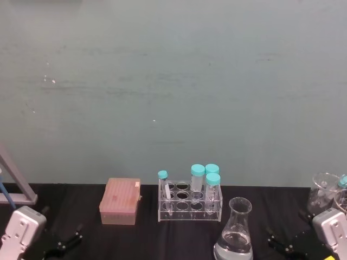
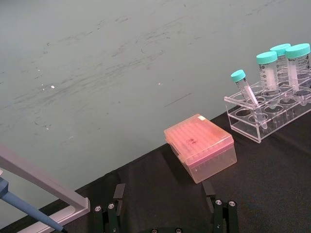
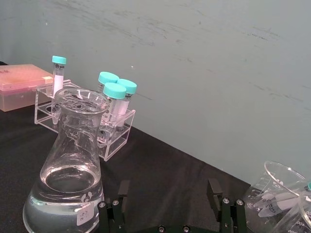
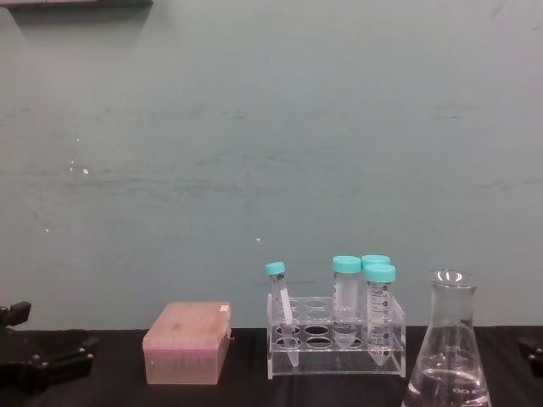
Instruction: Pick up the beaker with the right gripper, shake it three times, and then put it down.
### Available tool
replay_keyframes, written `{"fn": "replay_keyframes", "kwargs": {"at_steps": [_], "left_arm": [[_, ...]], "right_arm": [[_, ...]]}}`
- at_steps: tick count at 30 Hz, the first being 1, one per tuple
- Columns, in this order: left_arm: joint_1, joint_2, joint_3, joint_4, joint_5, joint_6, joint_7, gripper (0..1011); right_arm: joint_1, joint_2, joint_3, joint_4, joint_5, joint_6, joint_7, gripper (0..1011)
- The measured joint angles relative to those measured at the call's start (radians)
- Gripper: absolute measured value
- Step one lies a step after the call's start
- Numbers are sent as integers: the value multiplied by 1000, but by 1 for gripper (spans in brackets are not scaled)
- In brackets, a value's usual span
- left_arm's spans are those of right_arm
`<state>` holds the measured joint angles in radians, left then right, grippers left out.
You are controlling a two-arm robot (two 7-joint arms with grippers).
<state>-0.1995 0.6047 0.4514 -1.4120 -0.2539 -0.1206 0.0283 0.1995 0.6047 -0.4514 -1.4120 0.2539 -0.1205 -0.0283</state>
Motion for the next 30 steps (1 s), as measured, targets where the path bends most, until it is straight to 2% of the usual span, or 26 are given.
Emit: {"fn": "replay_keyframes", "kwargs": {"at_steps": [30], "left_arm": [[0, 0, 0, 0, 0, 0, 0, 1000]], "right_arm": [[0, 0, 0, 0, 0, 0, 0, 1002]]}}
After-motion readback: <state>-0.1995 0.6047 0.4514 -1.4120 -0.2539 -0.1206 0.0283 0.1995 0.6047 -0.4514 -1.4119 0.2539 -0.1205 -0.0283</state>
